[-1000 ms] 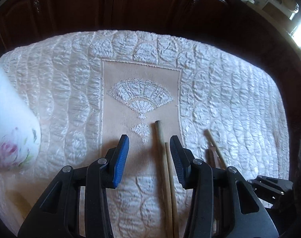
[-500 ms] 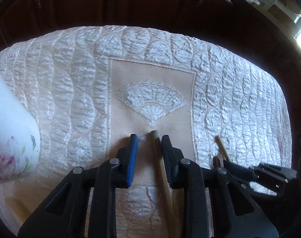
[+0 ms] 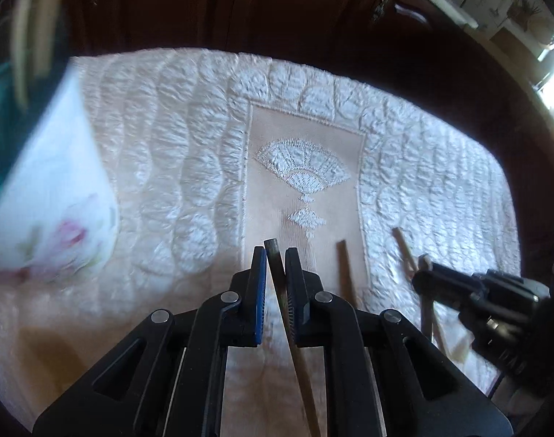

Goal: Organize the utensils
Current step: 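Close the right gripper on the gold fork while the left gripper closes on a wooden chopstick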

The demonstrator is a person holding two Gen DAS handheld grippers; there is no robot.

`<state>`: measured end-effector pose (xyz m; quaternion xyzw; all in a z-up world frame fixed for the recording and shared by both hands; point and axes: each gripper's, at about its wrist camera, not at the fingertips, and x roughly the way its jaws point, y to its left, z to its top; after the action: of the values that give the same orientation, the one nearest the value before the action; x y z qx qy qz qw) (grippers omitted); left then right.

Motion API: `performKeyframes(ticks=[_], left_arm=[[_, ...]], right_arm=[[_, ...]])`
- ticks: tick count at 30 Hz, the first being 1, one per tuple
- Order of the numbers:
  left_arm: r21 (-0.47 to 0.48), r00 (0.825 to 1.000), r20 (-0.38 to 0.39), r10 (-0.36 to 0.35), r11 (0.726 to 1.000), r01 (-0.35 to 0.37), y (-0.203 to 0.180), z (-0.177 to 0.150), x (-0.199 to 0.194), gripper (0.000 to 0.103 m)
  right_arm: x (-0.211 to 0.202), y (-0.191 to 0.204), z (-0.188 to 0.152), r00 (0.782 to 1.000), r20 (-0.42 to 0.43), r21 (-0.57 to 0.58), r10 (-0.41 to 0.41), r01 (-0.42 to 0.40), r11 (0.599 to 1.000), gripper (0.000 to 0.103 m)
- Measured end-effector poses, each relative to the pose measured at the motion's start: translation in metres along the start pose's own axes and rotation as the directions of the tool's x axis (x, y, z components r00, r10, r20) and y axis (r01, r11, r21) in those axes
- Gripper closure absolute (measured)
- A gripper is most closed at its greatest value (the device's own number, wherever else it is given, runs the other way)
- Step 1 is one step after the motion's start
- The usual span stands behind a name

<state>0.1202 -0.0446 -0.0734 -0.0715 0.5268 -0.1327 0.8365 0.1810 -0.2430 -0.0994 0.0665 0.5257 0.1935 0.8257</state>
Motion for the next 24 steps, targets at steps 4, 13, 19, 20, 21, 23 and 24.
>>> performKeyframes(ticks=[4,13,19,20,21,23,24], left_arm=[[-0.007,0.998,0.049,-0.025,1.000,0.025,0.012,-0.005,-0.037,0.095],[0.038,0.989,0.143,-0.030,0.999,0.024,0.012,-0.021,-0.101,0.095],[0.046,0.981,0.189,-0.045,0.998,0.037,-0.004,-0.023,-0.121,0.095],[0.047,0.980,0.194,-0.048,0.998,0.039,-0.005,-0.024,-0.125,0.095],[0.049,0.978,0.202,-0.051,0.998,0.042,-0.005,-0.026,-0.131,0.095],[0.053,0.975,0.214,-0.056,0.998,0.046,-0.006,-0.030,-0.138,0.095],[0.055,0.974,0.220,-0.059,0.997,0.048,-0.007,-0.031,-0.142,0.095]], right_arm=[[-0.030,0.011,-0.001,0.998,0.060,-0.019,0.032,-0.031,0.999,0.093],[-0.084,0.026,-0.032,0.990,0.137,-0.109,0.041,-0.026,0.994,0.093],[-0.117,0.032,-0.056,0.978,0.200,-0.118,0.062,-0.039,0.992,0.093],[-0.123,0.034,-0.059,0.976,0.210,-0.120,0.059,-0.034,0.992,0.093],[-0.128,0.034,-0.064,0.974,0.218,-0.118,0.057,-0.032,0.992,0.093],[-0.136,0.036,-0.068,0.972,0.228,-0.119,0.053,-0.026,0.993,0.093],[-0.139,0.037,-0.071,0.971,0.233,-0.121,0.050,-0.022,0.992,0.093]])
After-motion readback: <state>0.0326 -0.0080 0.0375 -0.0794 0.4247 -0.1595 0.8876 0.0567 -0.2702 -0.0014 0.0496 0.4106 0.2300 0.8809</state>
